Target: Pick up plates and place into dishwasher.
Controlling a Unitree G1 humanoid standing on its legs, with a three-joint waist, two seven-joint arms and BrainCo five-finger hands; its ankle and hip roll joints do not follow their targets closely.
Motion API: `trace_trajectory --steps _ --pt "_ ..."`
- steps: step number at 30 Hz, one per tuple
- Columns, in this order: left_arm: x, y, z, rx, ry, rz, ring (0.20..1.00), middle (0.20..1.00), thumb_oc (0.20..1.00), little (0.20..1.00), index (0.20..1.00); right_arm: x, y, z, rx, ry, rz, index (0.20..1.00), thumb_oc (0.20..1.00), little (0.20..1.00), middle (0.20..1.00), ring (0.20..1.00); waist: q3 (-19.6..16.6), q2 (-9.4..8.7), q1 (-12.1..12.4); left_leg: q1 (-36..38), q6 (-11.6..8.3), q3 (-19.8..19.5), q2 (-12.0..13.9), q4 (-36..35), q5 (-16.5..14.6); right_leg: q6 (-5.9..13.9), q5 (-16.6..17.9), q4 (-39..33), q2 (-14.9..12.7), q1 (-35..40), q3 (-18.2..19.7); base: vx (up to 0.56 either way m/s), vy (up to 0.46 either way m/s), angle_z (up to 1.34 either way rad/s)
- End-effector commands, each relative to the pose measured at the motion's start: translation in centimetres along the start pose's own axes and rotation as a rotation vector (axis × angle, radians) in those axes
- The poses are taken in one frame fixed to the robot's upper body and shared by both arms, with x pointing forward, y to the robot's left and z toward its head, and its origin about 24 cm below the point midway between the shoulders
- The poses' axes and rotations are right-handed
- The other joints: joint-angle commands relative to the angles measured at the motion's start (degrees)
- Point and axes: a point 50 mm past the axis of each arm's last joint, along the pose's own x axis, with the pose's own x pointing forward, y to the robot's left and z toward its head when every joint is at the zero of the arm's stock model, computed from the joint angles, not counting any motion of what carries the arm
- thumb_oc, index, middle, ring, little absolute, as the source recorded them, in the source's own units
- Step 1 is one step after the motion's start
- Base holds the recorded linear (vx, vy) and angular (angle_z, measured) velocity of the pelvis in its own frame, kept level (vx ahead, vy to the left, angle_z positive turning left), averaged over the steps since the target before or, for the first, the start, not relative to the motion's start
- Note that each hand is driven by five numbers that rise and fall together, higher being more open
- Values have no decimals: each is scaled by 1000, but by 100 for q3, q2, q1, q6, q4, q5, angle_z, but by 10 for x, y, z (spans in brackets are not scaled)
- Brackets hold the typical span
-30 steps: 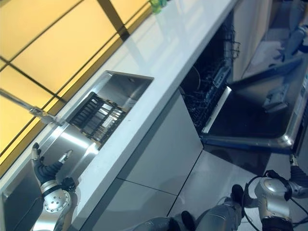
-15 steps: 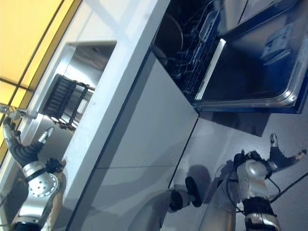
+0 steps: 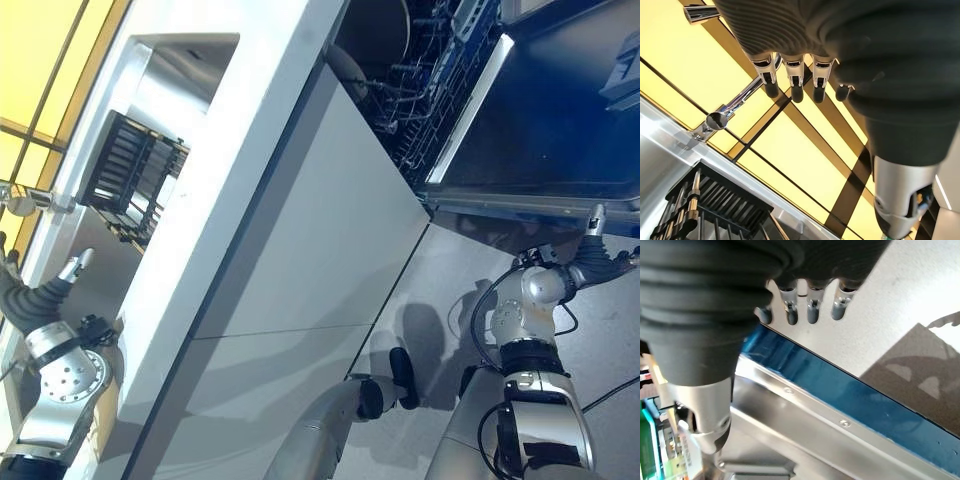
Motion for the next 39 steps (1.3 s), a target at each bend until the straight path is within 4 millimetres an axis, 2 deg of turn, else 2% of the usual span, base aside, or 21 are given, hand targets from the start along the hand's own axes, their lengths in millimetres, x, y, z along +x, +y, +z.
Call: trace_trajectory --steps 1,6,8,10,14,16,20,23,28,29,31,39 --pt "-36 -15 -23 50 145 -105 1000 1000 1000 1000 1000 11 57 83 246 -206 116 1000 1000 1000 1000 1000 891 599 -78 142 -166 -147 -253 70 -269 86 -917 500 323 -210 -62 46 -62 4" --pt "-36 -14 -21 59 124 -125 1000 1000 1000 1000 1000 17 60 89 332 -182 34 1000 1000 1000 1000 1000 891 660 -44 126 -187 -159 -244 154 -295 27 -1007 615 375 -220 -29 46 -9 -1" --pt "-35 -15 -19 58 116 -128 1000 1000 1000 1000 1000 17 64 93 381 -167 66 1000 1000 1000 1000 1000 891 684 -29 107 -190 -171 -256 177 -292 16 -1005 628 377 -233 -16 0 0 0" --pt "-33 -14 -18 53 116 -128 1000 1000 1000 1000 1000 13 75 96 404 -149 180 1000 1000 1000 1000 1000 891 705 -12 99 -186 -188 -276 177 -275 -7 -999 616 379 -236 -5 0 0 0" --pt "-30 -7 -18 38 125 -131 1000 1000 1000 1000 1000 -18 110 91 354 -114 614 1000 1000 1000 1000 1000 891 685 19 119 -187 -215 -291 133 -213 -45 -968 574 401 -213 -6 -5 17 -2" --pt "-28 -4 -20 37 136 -127 1000 1000 1000 1000 1000 -41 125 82 284 -94 848 1000 1000 1000 1000 1000 891 631 -1 145 -192 -203 -277 96 -181 -59 -958 525 427 -173 -12 -7 56 -5" --pt "-23 -2 -20 45 155 -97 1000 1000 1000 1000 1000 -79 134 70 172 -84 1202 1000 1000 1000 1000 1000 891 457 -68 234 -188 -206 -266 21 -124 -59 -885 383 508 -40 -51 -5 44 -10" --pt "-17 3 -21 45 186 -68 1000 1000 1000 1000 1000 -97 133 64 105 -95 1372 1000 1000 1000 1000 1000 891 291 -104 388 -178 -245 -271 -58 -91 -60 -821 224 549 188 -122 -8 39 -14" --pt "-13 9 -26 37 229 -37 1000 1000 1000 1000 1000 -113 137 63 62 -119 1460 1000 1000 1000 1000 1000 891 37 -70 760 -160 -354 -306 -277 -12 -69 -746 -3 591 689 -290 -33 23 -2" --pt "-11 9 -26 37 230 -34 1000 1000 1000 1000 1000 -116 140 65 59 -130 1464 1000 1000 1000 1000 1000 891 -39 -71 782 -125 -328 -317 -356 134 -120 -580 -126 563 764 -375 -91 12 -1" --pt "-10 9 -26 35 235 -29 1000 1000 1000 1000 1000 -117 141 65 53 -131 1470 1000 1000 1000 1000 1000 891 -75 -59 879 -121 -366 -325 -400 144 -121 -575 -172 566 881 -406 -42 3 -1" --pt "-7 23 -33 67 255 2 1000 1000 1000 1000 1000 -119 143 65 40 -132 1495 1000 1000 1000 1000 1000 889 -531 139 2023 -71 -784 -420 -782 189 -91 -512 -607 538 2245 -761 -6 10 17"
